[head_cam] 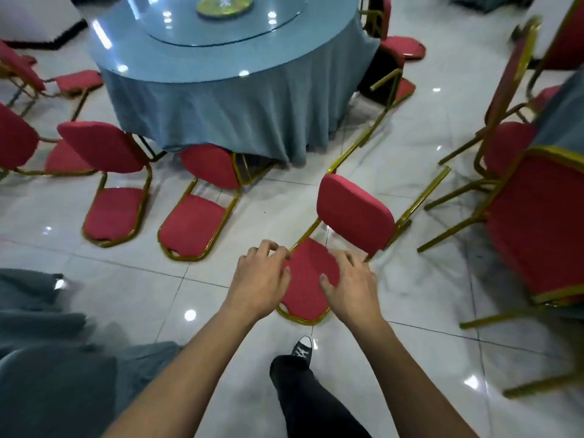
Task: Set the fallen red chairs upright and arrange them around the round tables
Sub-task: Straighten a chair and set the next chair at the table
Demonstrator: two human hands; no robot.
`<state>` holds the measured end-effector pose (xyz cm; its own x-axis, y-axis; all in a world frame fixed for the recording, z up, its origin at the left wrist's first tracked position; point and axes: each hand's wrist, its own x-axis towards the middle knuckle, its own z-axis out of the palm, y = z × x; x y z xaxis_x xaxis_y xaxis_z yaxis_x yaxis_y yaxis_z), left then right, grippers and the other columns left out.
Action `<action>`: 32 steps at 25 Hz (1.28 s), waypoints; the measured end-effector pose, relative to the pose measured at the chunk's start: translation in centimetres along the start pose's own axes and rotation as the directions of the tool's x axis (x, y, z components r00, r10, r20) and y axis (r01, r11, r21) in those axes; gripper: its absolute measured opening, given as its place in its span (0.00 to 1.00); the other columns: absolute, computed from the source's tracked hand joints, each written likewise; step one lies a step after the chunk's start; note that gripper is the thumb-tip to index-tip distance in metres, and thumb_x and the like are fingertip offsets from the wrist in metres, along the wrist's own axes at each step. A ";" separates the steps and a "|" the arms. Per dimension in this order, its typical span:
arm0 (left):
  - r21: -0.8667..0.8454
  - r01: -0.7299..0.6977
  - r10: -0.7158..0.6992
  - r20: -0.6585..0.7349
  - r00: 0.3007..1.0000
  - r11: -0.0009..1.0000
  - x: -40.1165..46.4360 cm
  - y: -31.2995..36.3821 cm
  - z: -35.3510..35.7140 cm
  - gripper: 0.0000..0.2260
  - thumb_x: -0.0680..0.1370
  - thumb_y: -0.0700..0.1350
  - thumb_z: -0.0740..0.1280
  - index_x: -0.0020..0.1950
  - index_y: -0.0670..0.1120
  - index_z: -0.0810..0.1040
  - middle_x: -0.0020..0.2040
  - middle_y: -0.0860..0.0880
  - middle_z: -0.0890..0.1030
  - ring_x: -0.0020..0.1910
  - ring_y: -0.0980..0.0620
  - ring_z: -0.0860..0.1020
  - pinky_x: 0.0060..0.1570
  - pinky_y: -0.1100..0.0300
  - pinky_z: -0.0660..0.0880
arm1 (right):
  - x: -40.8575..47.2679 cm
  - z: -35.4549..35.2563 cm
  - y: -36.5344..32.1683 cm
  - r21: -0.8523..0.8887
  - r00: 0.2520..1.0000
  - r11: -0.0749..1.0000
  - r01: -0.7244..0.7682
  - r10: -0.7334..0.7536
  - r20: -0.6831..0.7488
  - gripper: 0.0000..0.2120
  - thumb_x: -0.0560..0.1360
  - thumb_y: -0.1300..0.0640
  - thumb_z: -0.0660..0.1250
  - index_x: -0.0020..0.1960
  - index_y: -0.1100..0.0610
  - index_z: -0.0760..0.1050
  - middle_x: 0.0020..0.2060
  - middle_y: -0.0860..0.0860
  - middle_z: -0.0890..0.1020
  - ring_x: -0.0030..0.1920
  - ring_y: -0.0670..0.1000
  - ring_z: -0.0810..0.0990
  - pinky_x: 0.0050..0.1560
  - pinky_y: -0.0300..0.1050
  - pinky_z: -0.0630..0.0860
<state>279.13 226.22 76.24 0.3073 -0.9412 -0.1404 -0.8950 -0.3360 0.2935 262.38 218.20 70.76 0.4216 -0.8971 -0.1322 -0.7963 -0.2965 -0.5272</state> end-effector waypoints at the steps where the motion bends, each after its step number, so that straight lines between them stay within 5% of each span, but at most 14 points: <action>1: -0.006 -0.021 0.021 0.028 0.999 1.000 1.5 -0.6 0.5 0.13 0.82 0.50 0.60 0.66 0.53 0.75 0.65 0.52 0.72 0.60 0.48 0.73 0.62 0.50 0.69 | 1.1 0.9 0.3 0.018 0.999 0.999 -0.046 0.046 0.006 0.25 0.78 0.47 0.66 0.73 0.48 0.68 0.68 0.48 0.72 0.68 0.54 0.70 0.69 0.54 0.66; 10: -0.057 -0.052 0.066 0.274 0.959 0.997 14.2 -10.1 9.2 0.12 0.82 0.47 0.61 0.64 0.52 0.75 0.62 0.52 0.74 0.58 0.50 0.73 0.62 0.53 0.70 | 9.4 12.2 3.5 0.097 0.927 0.923 -0.372 0.364 0.090 0.22 0.77 0.52 0.67 0.71 0.50 0.72 0.64 0.53 0.75 0.60 0.57 0.76 0.60 0.55 0.72; 18: -0.143 0.068 0.001 0.437 0.899 0.987 25.0 -22.6 30.6 0.17 0.80 0.41 0.62 0.69 0.46 0.74 0.61 0.44 0.77 0.59 0.43 0.75 0.62 0.46 0.72 | 14.6 32.9 15.4 0.119 0.727 0.725 -0.679 0.639 0.253 0.25 0.76 0.53 0.69 0.72 0.52 0.69 0.63 0.60 0.74 0.59 0.64 0.76 0.60 0.58 0.72; 22: -0.134 0.045 0.026 0.485 0.874 0.990 31.9 -30.6 46.6 0.20 0.80 0.42 0.61 0.73 0.46 0.69 0.62 0.42 0.76 0.61 0.42 0.75 0.62 0.46 0.72 | 19.4 48.3 23.6 0.283 0.636 0.572 -0.770 0.726 0.261 0.28 0.77 0.52 0.70 0.74 0.50 0.65 0.60 0.58 0.74 0.59 0.59 0.77 0.61 0.56 0.75; 26: -0.108 0.201 -0.107 0.561 0.821 0.974 36.7 -36.9 61.0 0.25 0.82 0.48 0.61 0.78 0.49 0.59 0.66 0.40 0.72 0.63 0.39 0.74 0.61 0.47 0.72 | 22.8 61.4 31.6 0.408 0.438 0.318 -0.856 0.864 0.247 0.33 0.76 0.44 0.69 0.76 0.53 0.61 0.64 0.60 0.73 0.63 0.62 0.76 0.63 0.63 0.74; 29: -0.069 0.313 -0.210 0.602 0.770 0.947 39.1 -40.6 68.5 0.30 0.82 0.50 0.60 0.82 0.50 0.51 0.73 0.38 0.66 0.69 0.36 0.70 0.68 0.46 0.69 | 23.5 67.4 36.2 0.387 0.298 0.200 -0.900 0.930 0.213 0.37 0.76 0.38 0.66 0.77 0.54 0.58 0.68 0.62 0.70 0.67 0.66 0.71 0.67 0.65 0.70; 32: -0.164 0.451 -0.258 0.631 0.731 0.877 40.8 -42.3 72.4 0.29 0.82 0.52 0.63 0.80 0.48 0.57 0.70 0.41 0.73 0.67 0.40 0.73 0.67 0.49 0.71 | 23.5 69.7 38.8 0.494 0.279 0.133 -0.859 0.931 0.236 0.33 0.77 0.36 0.64 0.73 0.56 0.62 0.62 0.56 0.74 0.61 0.60 0.74 0.61 0.56 0.73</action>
<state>306.06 204.63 -10.38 0.2516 -0.5793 -0.7753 -0.5930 -0.7254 0.3495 271.57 208.44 -11.33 -0.5214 -0.4494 -0.7254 -0.2540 0.8933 -0.3708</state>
